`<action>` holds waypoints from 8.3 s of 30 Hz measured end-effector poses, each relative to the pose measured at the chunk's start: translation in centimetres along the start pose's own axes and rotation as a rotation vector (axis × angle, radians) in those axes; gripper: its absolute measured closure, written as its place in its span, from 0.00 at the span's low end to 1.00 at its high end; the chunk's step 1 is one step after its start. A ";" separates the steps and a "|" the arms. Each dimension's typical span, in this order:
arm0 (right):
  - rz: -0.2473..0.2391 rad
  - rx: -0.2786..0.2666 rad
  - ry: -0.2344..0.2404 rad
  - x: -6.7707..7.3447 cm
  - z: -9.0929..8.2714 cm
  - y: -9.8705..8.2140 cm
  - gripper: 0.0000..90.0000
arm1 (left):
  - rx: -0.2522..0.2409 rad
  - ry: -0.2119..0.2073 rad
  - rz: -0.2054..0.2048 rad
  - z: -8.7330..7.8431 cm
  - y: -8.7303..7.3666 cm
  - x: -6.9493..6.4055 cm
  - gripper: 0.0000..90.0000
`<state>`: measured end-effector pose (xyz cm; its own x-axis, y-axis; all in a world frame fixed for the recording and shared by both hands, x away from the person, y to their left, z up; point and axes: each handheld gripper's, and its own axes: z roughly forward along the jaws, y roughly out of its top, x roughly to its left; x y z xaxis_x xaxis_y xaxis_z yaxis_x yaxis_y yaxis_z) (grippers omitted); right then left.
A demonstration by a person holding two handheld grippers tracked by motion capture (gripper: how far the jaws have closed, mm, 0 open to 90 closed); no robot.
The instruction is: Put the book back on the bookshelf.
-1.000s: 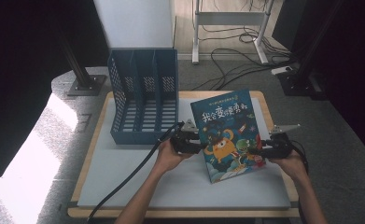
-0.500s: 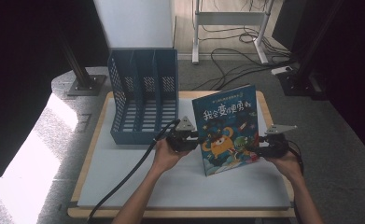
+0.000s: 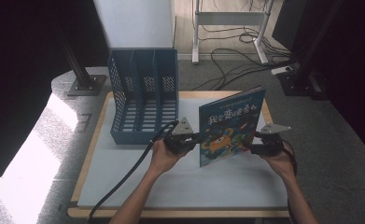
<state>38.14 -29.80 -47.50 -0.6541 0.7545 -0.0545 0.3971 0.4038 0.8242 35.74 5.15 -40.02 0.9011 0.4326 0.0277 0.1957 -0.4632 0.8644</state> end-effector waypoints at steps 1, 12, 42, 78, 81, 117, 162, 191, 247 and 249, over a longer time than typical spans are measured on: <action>0.003 -0.004 0.000 0.1 0.1 0.1 0.39 | 0.000 0.007 0.025 -0.2 0.1 -0.2 0.93; -0.007 -0.058 -0.002 0.7 0.9 0.5 0.31 | 0.022 0.031 0.030 -0.1 -0.3 -0.4 0.89; 0.035 -0.082 0.031 0.5 2.5 -0.2 0.20 | 0.053 0.000 -0.021 2.1 -1.0 -0.4 0.92; -0.002 -0.187 0.106 2.9 2.6 5.4 0.21 | -0.036 0.041 -0.070 -4.3 -0.1 1.7 0.92; -0.014 -0.191 0.114 3.3 2.7 6.3 0.21 | -0.044 0.048 -0.078 -5.3 0.0 2.1 0.92; -0.066 -0.239 0.210 8.7 8.7 15.8 0.20 | -0.081 0.180 -0.083 -14.7 -1.9 6.1 0.92; -0.023 -0.237 0.264 13.1 15.0 18.7 0.74 | -0.060 0.369 -0.126 -17.5 -4.2 6.4 0.90; -0.023 -0.191 0.334 13.3 14.4 17.7 0.62 | -0.049 0.395 -0.168 -16.4 -2.5 6.7 0.90; -0.229 -0.192 0.373 25.8 16.3 16.3 0.99 | -0.061 0.490 -0.292 -14.4 -1.3 7.1 0.92; -0.224 -0.190 0.366 25.5 16.4 16.3 0.99 | -0.068 0.497 -0.301 -14.1 -1.3 7.2 0.92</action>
<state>38.43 4.50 -44.70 -0.9078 0.4137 -0.0687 0.1174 0.4079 0.9055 36.52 19.80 -33.82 0.5168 0.8561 -0.0060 0.3752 -0.2202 0.9004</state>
